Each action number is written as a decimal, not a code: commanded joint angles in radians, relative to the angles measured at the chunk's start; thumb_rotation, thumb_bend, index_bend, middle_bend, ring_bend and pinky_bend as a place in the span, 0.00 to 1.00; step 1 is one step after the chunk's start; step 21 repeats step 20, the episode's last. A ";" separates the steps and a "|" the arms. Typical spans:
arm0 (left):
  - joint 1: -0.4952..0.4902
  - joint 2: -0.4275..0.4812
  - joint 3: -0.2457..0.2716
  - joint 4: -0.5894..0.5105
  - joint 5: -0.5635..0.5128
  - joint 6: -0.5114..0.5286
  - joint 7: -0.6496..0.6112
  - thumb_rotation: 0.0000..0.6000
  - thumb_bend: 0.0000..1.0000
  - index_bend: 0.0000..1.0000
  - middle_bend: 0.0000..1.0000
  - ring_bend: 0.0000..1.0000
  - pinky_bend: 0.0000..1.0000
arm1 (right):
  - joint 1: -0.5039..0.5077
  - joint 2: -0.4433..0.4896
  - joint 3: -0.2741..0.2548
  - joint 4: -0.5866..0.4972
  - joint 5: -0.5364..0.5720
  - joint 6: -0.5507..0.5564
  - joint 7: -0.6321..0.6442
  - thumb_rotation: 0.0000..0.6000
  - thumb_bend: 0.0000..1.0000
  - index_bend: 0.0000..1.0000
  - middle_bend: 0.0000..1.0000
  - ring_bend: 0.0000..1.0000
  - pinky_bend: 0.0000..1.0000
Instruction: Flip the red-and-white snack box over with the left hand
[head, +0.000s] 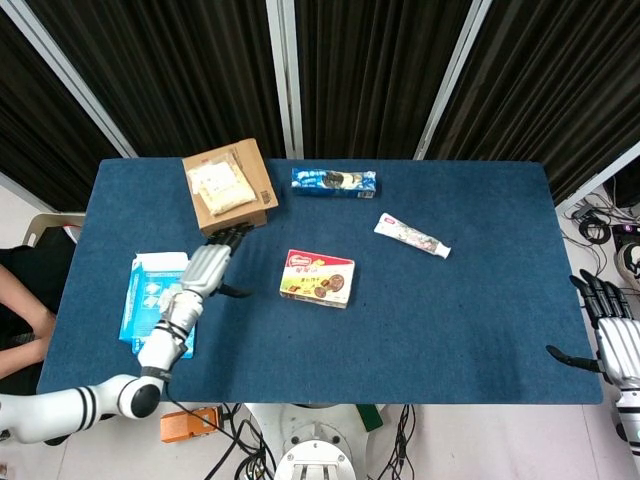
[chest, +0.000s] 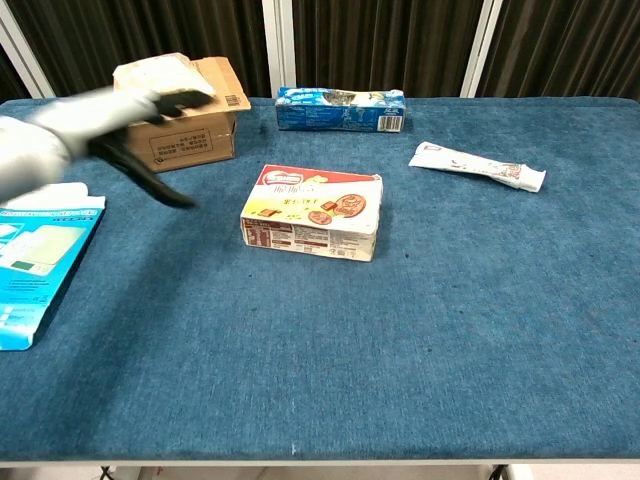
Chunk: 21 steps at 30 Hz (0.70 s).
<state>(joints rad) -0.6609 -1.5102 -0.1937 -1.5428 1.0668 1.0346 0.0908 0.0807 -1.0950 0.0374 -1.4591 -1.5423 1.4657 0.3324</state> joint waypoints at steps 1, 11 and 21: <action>0.105 0.125 0.046 -0.102 0.034 0.143 0.079 1.00 0.00 0.00 0.00 0.00 0.00 | 0.006 -0.004 0.001 0.013 0.007 -0.014 0.012 1.00 0.15 0.00 0.00 0.00 0.00; 0.342 0.236 0.199 -0.068 0.237 0.424 0.043 1.00 0.00 0.00 0.00 0.00 0.00 | 0.016 -0.021 0.013 0.032 -0.003 -0.001 0.010 1.00 0.15 0.00 0.00 0.00 0.00; 0.484 0.276 0.282 -0.045 0.326 0.538 0.033 1.00 0.00 0.00 0.00 0.00 0.00 | 0.011 -0.046 0.003 0.015 -0.025 0.021 -0.033 1.00 0.15 0.00 0.00 0.00 0.00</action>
